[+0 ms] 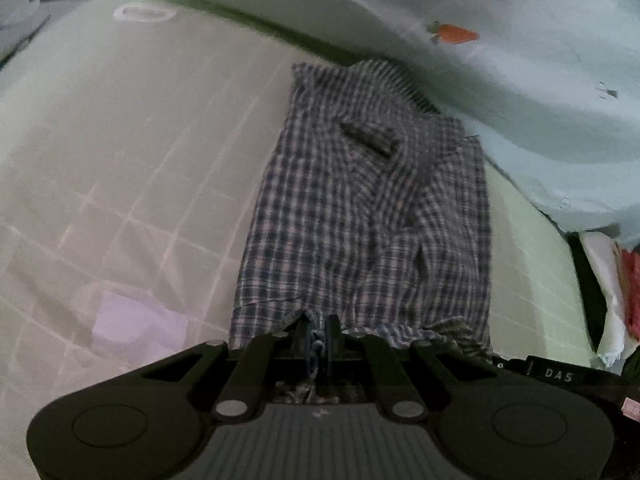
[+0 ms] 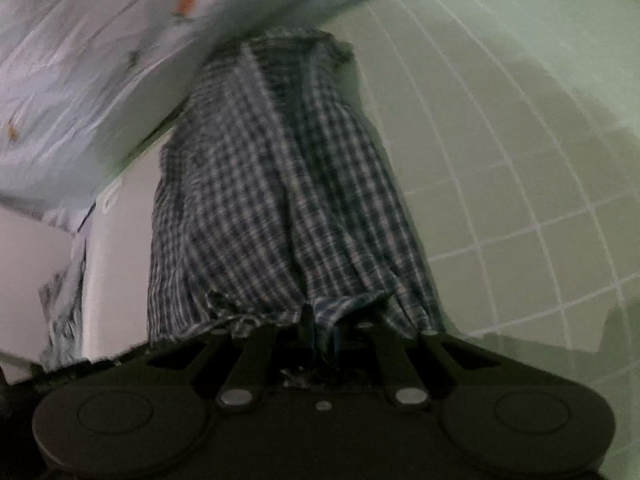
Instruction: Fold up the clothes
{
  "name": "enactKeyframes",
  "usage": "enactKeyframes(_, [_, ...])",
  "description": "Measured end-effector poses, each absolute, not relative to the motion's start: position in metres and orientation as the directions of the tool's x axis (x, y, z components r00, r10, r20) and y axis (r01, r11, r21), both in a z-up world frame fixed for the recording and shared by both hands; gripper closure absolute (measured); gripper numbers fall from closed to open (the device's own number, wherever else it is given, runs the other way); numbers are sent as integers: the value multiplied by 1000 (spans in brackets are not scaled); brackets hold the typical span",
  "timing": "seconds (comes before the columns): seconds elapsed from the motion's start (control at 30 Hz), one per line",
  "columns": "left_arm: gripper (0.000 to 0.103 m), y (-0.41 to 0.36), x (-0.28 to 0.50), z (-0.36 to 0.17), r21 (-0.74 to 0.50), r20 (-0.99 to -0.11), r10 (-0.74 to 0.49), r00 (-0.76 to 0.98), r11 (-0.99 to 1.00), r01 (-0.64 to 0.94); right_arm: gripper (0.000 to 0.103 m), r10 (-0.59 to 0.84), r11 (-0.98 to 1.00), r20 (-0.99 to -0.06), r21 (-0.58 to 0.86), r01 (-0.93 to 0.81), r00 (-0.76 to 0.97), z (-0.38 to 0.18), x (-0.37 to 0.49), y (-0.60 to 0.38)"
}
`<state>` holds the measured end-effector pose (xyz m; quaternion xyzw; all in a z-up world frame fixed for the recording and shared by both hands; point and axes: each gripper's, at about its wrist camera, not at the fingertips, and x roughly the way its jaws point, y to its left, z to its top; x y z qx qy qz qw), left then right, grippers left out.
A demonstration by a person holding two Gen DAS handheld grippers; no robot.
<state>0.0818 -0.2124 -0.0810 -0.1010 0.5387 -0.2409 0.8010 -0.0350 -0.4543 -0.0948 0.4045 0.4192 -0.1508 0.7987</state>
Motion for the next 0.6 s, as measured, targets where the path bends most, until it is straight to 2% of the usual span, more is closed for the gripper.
enactKeyframes(0.1, [91,-211,86,-83,-435,-809,-506,298,858,274,95,118,605,-787,541,584,606,-98,-34,-460])
enactKeyframes(0.2, [78,-206,90,-77,-477,-779,-543,312,837,267,90,131,583,-774,566,584,619,-100,-31,-466])
enactKeyframes(0.27, [64,-202,91,-71,-503,-756,-568,327,823,265,82,121,594,-768,564,573,629,-94,-28,-467])
enactKeyframes(0.33, [54,-196,89,-60,-522,-726,-586,361,811,266,63,66,630,-745,547,551,664,-82,-28,-465])
enactKeyframes(0.4, [43,-190,86,-50,-519,-700,-580,416,814,261,49,1,661,-713,526,535,701,-69,-30,-464])
enactKeyframes(0.43, [36,-186,83,-44,-513,-684,-572,452,818,259,47,-33,672,-693,518,529,720,-62,-33,-464])
enactKeyframes(0.47, [30,-182,79,-38,-504,-664,-561,495,824,257,47,-58,681,-673,513,522,737,-56,-37,-465])
enactKeyframes(0.6, [25,-168,72,-26,-461,-638,-513,574,852,249,45,-149,729,-671,422,539,726,-45,-48,-464])
